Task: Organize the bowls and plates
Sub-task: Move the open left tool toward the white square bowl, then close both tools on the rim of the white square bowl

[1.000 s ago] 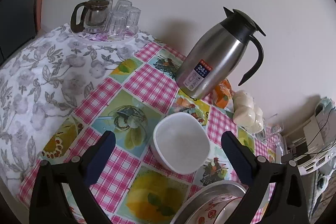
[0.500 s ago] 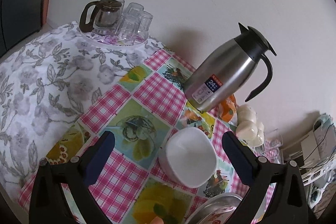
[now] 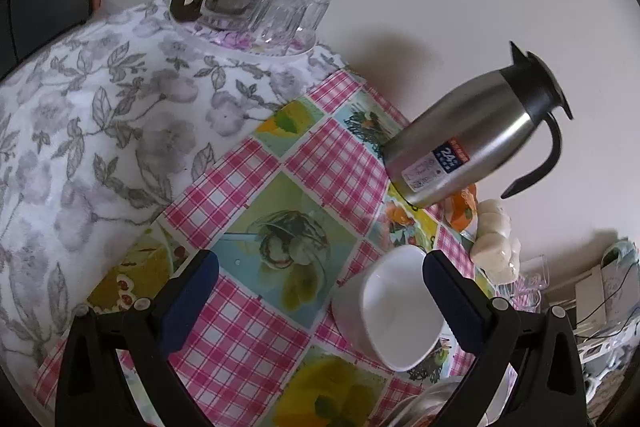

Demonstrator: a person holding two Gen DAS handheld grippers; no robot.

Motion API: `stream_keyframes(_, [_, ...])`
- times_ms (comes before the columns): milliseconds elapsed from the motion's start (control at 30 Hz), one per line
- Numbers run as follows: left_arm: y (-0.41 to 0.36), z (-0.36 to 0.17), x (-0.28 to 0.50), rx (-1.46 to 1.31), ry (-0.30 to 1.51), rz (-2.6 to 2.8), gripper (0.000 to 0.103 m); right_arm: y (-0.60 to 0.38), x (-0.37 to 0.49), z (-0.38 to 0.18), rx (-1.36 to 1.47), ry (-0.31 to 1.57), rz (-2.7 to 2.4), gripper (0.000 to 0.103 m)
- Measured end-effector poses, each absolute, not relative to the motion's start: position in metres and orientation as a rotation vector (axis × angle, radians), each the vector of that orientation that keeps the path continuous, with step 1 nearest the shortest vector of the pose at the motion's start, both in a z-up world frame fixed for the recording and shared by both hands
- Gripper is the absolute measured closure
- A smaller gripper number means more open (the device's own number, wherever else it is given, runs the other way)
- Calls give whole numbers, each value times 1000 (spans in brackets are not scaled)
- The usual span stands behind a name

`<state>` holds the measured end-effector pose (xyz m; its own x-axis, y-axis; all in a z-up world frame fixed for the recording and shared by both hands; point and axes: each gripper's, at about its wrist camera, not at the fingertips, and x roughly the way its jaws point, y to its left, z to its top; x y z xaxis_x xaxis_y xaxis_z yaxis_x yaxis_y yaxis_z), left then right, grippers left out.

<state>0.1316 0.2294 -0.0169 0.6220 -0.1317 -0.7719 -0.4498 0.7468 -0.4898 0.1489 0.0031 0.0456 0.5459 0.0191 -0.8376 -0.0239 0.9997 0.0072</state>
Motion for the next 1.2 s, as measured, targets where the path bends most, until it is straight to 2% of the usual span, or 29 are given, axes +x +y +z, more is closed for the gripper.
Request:
stream_keyframes(267, [237,-33,140,-819,891,167,1,2,179,11,47,1116,25,0])
stream_keyframes(400, [228,-36,150,-776,923,126,1,3,185,-7,54,1166,-9,0])
stream_keyframes(800, [208,-54,170,-707,1015,93,1,22,195,-18,-107,1165,-53,0])
stream_keyframes(933, [203,-52,174,-601,1039,149,1,23,199,-25,-117,1183,-54,0])
stream_keyframes(1200, [190,-54,183,-474,1076,165,1,25,207,-35,-134,1206,-45,6])
